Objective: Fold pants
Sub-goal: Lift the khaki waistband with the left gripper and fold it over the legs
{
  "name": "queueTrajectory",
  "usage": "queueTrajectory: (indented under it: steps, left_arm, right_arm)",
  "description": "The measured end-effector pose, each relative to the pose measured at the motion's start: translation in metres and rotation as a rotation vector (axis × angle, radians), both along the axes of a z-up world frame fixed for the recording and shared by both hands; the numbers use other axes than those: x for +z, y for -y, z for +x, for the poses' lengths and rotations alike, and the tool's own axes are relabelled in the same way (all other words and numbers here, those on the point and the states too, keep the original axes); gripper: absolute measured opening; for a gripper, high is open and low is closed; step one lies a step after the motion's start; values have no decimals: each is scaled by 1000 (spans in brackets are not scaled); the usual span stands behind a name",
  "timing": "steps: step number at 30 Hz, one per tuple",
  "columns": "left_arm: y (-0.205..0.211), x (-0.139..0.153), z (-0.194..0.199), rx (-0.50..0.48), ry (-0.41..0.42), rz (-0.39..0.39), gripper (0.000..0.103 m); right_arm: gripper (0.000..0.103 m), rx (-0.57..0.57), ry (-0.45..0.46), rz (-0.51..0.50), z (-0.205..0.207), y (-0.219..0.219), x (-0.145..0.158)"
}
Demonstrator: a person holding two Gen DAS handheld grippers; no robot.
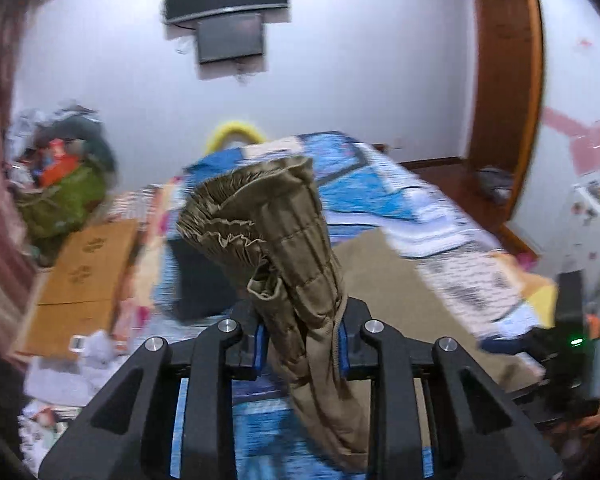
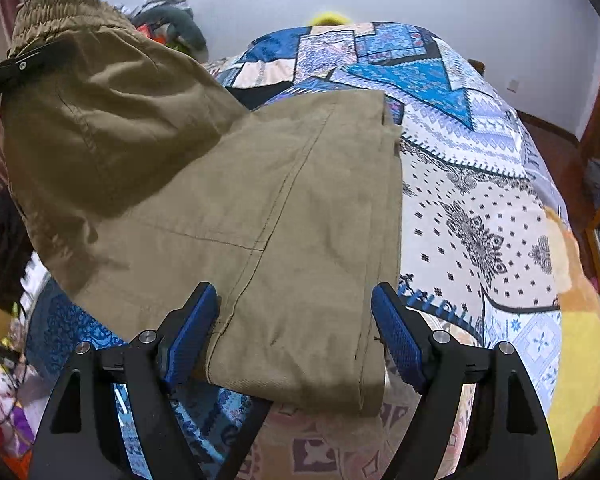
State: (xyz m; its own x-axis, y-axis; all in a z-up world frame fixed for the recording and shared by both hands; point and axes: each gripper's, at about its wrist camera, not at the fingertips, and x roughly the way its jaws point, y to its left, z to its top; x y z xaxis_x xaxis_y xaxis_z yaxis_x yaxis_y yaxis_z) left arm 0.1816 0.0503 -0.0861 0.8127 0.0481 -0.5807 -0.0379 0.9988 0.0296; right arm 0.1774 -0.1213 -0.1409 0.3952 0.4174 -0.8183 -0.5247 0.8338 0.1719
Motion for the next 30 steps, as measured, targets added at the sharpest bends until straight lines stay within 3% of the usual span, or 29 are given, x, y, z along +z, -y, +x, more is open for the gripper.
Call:
queueTrajectory:
  steps: [5, 12, 17, 25, 28, 30]
  left_arm:
    - [28, 0, 10, -100, -37, -55, 26]
    - [66, -11, 24, -202, -110, -82, 26]
    - [82, -26, 34, -220, -153, -81, 26]
    - [102, -55, 44, -298, -292, -94, 27]
    - [104, -61, 44, -318, -323, -100, 37]
    - [101, -61, 43, -332, -334, -135, 60]
  right_arm:
    - [77, -44, -12, 47, 0, 14, 4]
    - [77, -86, 26, 38, -3, 32, 10]
    - [77, -104, -4, 38, 0, 40, 0]
    - [77, -121, -28, 71, 2, 46, -5]
    - [77, -122, -27, 69, 1, 46, -4]
    - [77, -121, -19, 63, 0, 47, -3]
